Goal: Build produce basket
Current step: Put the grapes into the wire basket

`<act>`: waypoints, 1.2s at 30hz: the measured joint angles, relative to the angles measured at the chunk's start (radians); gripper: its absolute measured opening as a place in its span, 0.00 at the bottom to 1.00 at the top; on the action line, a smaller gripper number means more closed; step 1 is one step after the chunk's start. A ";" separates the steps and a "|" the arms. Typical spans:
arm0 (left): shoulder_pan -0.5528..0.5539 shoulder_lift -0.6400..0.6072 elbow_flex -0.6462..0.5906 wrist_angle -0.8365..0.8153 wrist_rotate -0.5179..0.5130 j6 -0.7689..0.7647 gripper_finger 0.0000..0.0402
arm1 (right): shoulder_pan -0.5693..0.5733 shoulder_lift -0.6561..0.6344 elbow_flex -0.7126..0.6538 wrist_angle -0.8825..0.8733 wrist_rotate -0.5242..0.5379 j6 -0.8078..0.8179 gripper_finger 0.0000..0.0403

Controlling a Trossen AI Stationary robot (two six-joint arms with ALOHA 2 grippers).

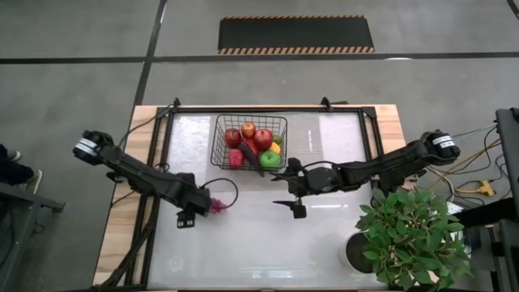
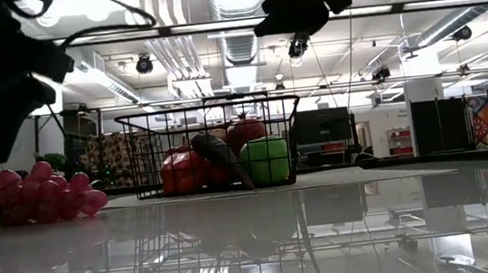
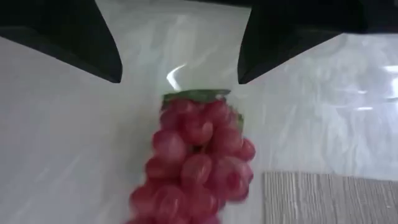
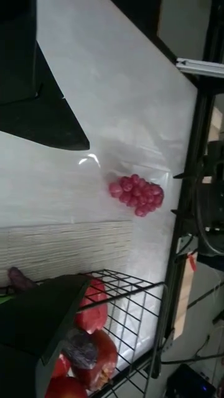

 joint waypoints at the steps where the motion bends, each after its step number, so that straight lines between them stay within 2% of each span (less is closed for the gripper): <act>1: 0.000 0.009 -0.004 -0.002 0.000 0.015 0.74 | 0.000 0.001 0.000 -0.005 0.000 0.000 0.81; 6: 0.000 0.023 -0.006 0.018 0.001 0.038 0.69 | 0.000 0.003 0.000 -0.002 0.000 0.000 0.81; 16: -0.001 -0.001 -0.031 0.233 -0.043 0.089 0.68 | 0.000 0.012 0.000 -0.004 0.008 0.000 0.81; 36: -0.002 0.004 -0.107 0.260 -0.096 0.065 0.67 | 0.000 0.012 0.000 -0.003 0.008 0.000 0.81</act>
